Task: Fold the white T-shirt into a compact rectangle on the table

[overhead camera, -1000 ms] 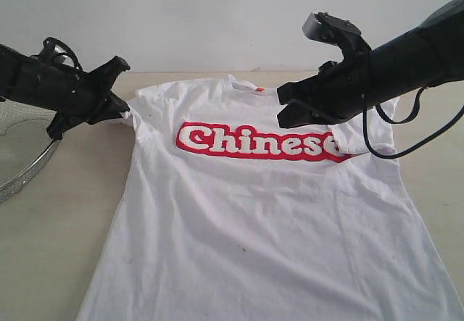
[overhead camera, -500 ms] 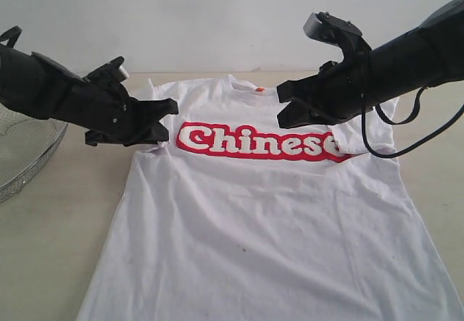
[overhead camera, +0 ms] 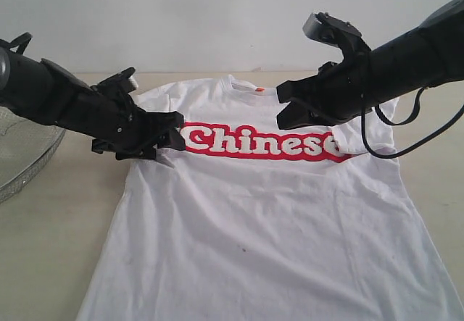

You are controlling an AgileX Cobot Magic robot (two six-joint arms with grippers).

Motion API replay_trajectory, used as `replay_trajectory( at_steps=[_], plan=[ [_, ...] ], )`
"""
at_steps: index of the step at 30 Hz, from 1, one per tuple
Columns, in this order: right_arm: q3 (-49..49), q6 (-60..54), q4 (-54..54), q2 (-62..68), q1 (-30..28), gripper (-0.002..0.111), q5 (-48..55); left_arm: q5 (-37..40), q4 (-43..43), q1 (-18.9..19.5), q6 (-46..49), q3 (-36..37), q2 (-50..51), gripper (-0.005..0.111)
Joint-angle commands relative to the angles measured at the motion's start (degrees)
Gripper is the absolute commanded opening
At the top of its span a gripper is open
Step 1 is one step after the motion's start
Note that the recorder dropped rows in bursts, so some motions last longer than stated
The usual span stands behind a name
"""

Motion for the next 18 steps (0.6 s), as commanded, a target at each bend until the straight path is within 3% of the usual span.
replay_trajectory(
  at_steps=[1, 8, 14, 18],
  plan=[
    [-0.33, -0.16, 0.24, -0.58, -0.02, 0.000, 0.78, 4.11, 0.39, 0.24, 0.45, -1.63, -0.43, 0.078],
    [-0.33, -0.16, 0.13, -0.58, -0.02, 0.000, 1.01, 6.94, 0.39, 3.09, 0.34, -5.68, -5.32, 0.063],
    [-0.33, -0.16, 0.13, -0.58, -0.02, 0.000, 1.23, 4.65, 0.39, 7.72, -2.84, -8.34, -7.56, 0.063],
    [-0.33, -0.16, 0.13, -0.58, -0.02, 0.000, 1.07, 4.88, 1.86, 8.45, -4.53, -9.32, -5.69, 0.063]
  ],
)
